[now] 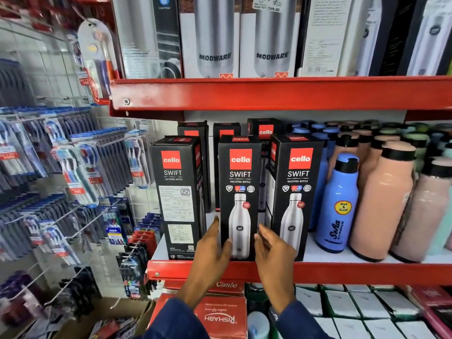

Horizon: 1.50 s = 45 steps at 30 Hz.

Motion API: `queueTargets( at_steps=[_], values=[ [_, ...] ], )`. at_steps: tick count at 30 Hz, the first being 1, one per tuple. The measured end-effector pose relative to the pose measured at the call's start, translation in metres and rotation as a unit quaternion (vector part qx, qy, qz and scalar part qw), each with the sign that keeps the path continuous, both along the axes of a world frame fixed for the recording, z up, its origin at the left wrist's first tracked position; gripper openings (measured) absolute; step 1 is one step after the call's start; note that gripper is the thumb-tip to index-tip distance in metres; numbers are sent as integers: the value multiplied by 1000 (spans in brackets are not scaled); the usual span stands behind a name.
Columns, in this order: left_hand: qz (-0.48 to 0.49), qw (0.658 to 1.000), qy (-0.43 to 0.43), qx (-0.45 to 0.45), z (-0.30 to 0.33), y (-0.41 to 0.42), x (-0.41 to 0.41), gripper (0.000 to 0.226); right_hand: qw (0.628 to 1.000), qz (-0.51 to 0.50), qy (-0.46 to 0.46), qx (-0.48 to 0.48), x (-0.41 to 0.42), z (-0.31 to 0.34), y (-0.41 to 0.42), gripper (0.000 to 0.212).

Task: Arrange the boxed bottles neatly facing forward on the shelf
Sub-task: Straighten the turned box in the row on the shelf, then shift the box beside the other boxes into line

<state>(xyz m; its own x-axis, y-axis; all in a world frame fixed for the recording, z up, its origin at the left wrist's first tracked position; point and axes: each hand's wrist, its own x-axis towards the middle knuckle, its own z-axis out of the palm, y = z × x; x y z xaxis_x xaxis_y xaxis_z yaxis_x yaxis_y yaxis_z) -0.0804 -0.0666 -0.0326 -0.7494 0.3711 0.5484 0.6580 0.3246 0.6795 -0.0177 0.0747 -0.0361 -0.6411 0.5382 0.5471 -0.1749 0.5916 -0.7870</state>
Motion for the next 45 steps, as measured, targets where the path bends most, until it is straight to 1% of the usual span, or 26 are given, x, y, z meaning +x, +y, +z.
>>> queueTargets(
  at_steps=[3,5,7,9,10,11,13,15,16,18,21,23,25,27,28,32,36,38,41,45],
  values=[
    [58,998,23,-25,-3,-22,6,52,996,-36,70,-41,12,4,-4,27],
    [85,994,66,-6,-2,-40,10,42,991,-40,111,-57,17,8,-11,27],
    [124,985,118,36,1,-56,11,32,991,-1,122,-46,16,13,-26,24],
    [181,967,160,80,4,-66,9,28,994,71,83,-19,11,19,-43,23],
    [210,960,160,93,6,-69,8,32,992,113,57,-12,7,22,-53,25],
    [236,956,147,96,8,-71,6,42,987,153,36,-15,3,25,-62,28],
    [285,950,106,72,11,-72,0,73,977,210,8,-42,-6,30,-76,34],
    [325,943,62,36,13,-71,-5,99,973,225,-2,-51,-15,34,-86,36],
    [329,943,40,26,13,-69,-7,107,973,225,-4,-50,-18,36,-89,37],
    [315,949,4,25,13,-66,-14,113,974,223,-4,-47,-24,37,-94,38],
    [288,956,-34,55,10,-67,-26,112,976,217,3,-31,-30,38,-99,38],
    [258,962,-33,78,10,-73,-35,112,977,211,8,-10,-32,38,-99,38],
    [219,971,-12,99,13,-84,-43,109,981,193,7,3,-36,35,-99,39],
    [182,976,3,118,18,-97,-52,104,987,162,-7,21,-41,30,-100,43],
    [162,979,-6,124,22,-102,-56,104,988,149,-15,30,-43,28,-100,45],
    [22,986,-91,140,30,-116,-72,100,992,118,-25,37,-55,24,-105,48],
    [-50,973,-176,139,26,-118,-82,97,995,88,-25,44,-61,13,-106,37],
    [-59,973,-191,119,19,-116,-85,89,996,68,-17,46,-61,7,-106,32],
    [-71,973,-186,115,9,-114,-85,70,997,63,-20,37,-61,1,-109,36],
    [-45,984,-149,85,-12,-114,-79,57,995,79,-36,42,-59,-8,-109,30]
  ],
)
